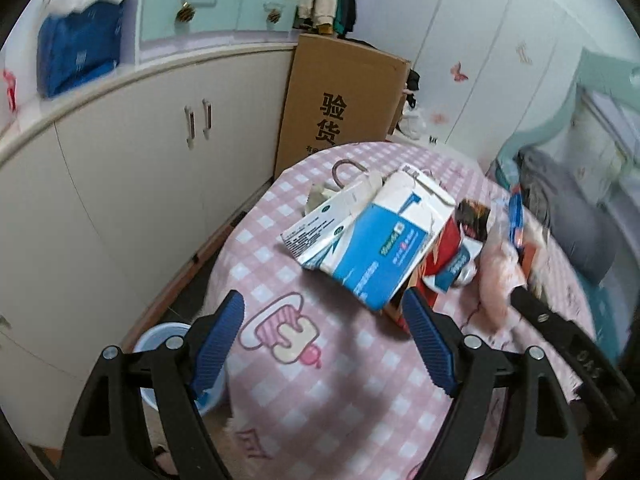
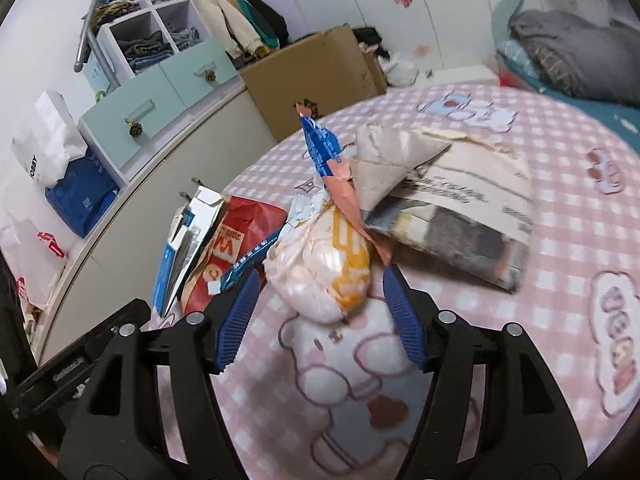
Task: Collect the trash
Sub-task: 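Grasp the white-orange plastic bag with the right gripper while the left grasps the white-blue box, then carry both items to the wastebasket and release them inside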
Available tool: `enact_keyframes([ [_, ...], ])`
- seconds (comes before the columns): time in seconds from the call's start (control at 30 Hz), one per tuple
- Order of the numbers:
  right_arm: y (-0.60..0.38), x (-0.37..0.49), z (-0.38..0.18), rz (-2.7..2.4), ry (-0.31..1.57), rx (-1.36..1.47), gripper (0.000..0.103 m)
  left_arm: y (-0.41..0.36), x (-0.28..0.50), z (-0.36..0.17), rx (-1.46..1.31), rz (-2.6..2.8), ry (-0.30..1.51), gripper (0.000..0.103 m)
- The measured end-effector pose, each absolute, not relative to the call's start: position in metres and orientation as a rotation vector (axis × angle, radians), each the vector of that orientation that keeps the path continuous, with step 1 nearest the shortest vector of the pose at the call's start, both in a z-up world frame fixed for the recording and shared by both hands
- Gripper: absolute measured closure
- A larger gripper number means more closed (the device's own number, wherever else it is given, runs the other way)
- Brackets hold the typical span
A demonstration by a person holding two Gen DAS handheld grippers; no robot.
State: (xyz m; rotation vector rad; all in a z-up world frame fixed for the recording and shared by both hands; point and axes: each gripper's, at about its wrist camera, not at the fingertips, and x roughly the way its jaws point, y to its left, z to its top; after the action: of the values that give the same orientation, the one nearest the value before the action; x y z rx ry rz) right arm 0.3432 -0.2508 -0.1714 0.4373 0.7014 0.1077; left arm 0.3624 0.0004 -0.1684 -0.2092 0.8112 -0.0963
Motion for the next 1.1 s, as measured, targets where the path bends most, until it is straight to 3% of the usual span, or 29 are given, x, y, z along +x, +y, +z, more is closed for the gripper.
enact_keyframes([
  [0.27, -0.249, 0.358, -0.18, 0.119, 0.727, 0.484, 0.04, 0.015, 0.381, -0.188, -0.456, -0.119, 0.858, 0.023],
  [0.33, -0.248, 0.36, -0.181, 0.132, 0.732, 0.496, 0.05, 0.018, 0.386, -0.197, -0.546, -0.157, 0.88, 0.023],
  [0.63, -0.249, 0.356, -0.177, 0.144, 0.715, 0.486, 0.064, 0.013, 0.398, -0.208, -0.731, -0.267, 0.875, 0.027],
  [0.9, -0.244, 0.341, -0.171, 0.153, 0.688, 0.449, 0.068, 0.013, 0.398, -0.203, -0.763, -0.31, 0.827, 0.076],
  [1.1, -0.238, 0.32, -0.161, 0.161, 0.645, 0.437, 0.069, 0.009, 0.385, -0.181, -0.741, -0.42, 0.782, 0.095],
])
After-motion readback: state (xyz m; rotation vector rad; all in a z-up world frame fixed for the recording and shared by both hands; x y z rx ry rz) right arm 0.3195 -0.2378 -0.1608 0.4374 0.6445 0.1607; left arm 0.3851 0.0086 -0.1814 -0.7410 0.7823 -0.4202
